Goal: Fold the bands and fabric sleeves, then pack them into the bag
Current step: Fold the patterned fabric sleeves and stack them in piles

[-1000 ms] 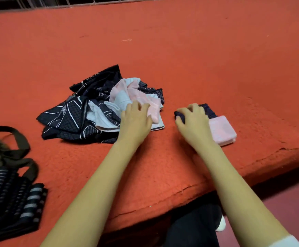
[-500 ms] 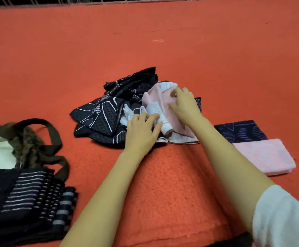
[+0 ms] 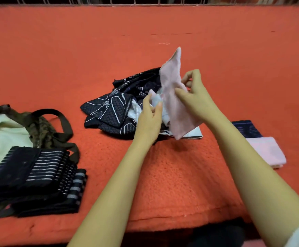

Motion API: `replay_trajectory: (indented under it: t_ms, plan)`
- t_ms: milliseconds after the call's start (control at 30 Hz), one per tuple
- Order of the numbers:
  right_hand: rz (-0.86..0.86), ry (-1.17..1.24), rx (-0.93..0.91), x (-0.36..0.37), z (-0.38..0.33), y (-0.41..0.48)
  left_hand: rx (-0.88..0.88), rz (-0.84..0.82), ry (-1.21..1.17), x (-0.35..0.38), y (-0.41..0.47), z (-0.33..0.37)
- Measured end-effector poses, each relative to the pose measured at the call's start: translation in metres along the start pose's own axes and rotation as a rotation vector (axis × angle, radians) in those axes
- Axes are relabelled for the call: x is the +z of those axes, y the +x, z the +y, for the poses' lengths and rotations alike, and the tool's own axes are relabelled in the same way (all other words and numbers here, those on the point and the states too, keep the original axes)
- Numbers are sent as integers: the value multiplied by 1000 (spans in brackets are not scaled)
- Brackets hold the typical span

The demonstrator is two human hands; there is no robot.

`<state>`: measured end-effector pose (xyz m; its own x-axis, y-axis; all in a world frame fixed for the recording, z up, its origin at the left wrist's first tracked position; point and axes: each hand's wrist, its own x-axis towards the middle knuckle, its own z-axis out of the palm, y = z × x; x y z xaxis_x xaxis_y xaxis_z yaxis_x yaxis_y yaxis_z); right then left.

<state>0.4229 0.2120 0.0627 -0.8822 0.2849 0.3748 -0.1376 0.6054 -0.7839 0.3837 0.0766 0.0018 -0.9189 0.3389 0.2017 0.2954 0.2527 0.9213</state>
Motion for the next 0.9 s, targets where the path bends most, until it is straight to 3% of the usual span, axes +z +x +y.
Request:
replay_trajectory:
  t_ms: [133, 233, 300, 533, 733, 900]
  plan:
    - [-15, 208, -14, 13, -10, -26, 3, -30, 43, -14, -18, 1]
    - [-26, 204, -74, 23, -18, -46, 2, -18, -156, -30, -32, -1]
    - [-59, 218, -14, 36, -14, -59, 45, 15, -215, -46, -45, -6]
    - [-122, 329, 0, 77, -17, -103, 229, 70, -33, -94, -91, -32]
    - [-241, -131, 97, 119, 25, -138, 42, 37, 510, -84, -114, -90]
    - [-97, -342, -101, 125, 30, -149, 182, 144, 733, -82, -120, -86]
